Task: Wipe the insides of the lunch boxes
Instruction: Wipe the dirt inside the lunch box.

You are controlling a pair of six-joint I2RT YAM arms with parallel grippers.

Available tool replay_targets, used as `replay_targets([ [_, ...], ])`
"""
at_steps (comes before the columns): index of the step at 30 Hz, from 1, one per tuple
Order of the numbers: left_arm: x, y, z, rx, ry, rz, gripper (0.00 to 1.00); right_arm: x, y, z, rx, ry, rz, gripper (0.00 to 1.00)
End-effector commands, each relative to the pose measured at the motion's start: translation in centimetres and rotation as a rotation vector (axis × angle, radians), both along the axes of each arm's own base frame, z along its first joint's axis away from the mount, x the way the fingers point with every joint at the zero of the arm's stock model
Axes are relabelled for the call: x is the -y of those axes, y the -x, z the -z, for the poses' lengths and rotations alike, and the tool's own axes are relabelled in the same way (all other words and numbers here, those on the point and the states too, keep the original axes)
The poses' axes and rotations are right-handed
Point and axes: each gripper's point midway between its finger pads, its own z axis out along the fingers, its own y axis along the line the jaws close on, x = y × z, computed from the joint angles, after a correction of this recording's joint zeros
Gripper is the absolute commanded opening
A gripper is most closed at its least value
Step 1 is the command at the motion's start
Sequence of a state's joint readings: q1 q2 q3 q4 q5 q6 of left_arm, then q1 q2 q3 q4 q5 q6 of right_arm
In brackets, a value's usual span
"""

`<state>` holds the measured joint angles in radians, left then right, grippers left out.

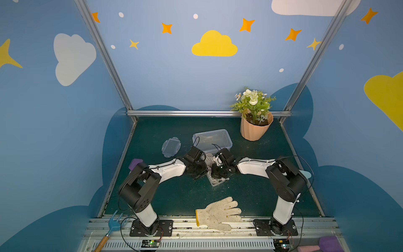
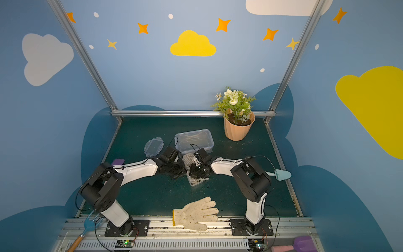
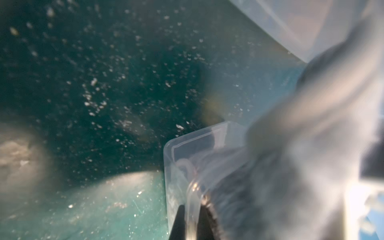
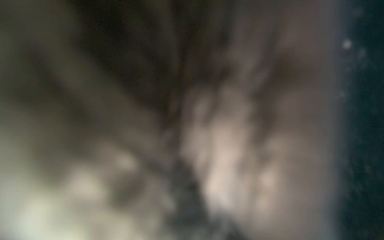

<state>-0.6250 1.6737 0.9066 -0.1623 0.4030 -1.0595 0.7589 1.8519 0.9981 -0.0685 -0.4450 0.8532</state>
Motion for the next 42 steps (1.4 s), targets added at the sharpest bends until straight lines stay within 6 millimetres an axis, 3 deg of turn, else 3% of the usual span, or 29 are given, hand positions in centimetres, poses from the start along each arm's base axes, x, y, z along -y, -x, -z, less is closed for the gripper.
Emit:
replay_targets([
  [1, 6.9, 1.0, -4.6, 0.077, 0.25, 0.148, 0.04, -7.5, -1.8, -7.2, 0.133, -0.355, -0.086, 0.0],
  [5, 7.8, 2.7, -4.0, 0.055, 0.251, 0.18, 0.04, -6.9, -4.5, -6.5, 0.231, -0.26, 0.004, 0.0],
  [8, 7.8, 3.6, -3.6, 0.04, 0.245, 0.193, 0.04, -5.9, -5.9, -7.1, 0.37, -0.144, 0.013, 0.0],
  [12, 6.5, 4.4, -2.8, 0.029, 0.219, 0.172, 0.04, -4.0, -5.6, -9.3, 0.599, 0.116, -0.038, 0.0],
  [17, 4.9, 3.9, -2.2, 0.026, 0.186, 0.139, 0.04, -1.1, -4.7, -9.5, 0.634, 0.268, -0.058, 0.0],
  [19, 4.4, 3.5, -2.1, 0.024, 0.177, 0.129, 0.04, -0.5, -3.8, -10.0, 0.625, 0.264, -0.077, 0.0],
  [22, 3.7, 2.4, -2.1, 0.033, 0.162, 0.118, 0.04, -0.6, -1.9, -11.4, 0.569, 0.117, -0.102, 0.0],
  [26, 2.8, 0.9, -2.0, 0.04, 0.139, 0.105, 0.04, 0.1, -0.3, -14.3, 0.501, -0.107, -0.088, 0.0],
  [30, 2.3, 0.0, -1.8, 0.044, 0.113, 0.108, 0.04, 1.9, 0.8, -17.4, 0.539, -0.141, -0.078, 0.0],
  [36, 2.3, -0.6, -1.7, 0.045, 0.085, 0.128, 0.04, 6.3, 1.1, -20.8, 0.592, -0.102, 0.021, 0.0],
  [42, 0.3, -1.0, -2.0, 0.048, 0.009, 0.141, 0.04, 11.8, 1.0, -23.0, 0.65, -0.037, 0.136, 0.0],
])
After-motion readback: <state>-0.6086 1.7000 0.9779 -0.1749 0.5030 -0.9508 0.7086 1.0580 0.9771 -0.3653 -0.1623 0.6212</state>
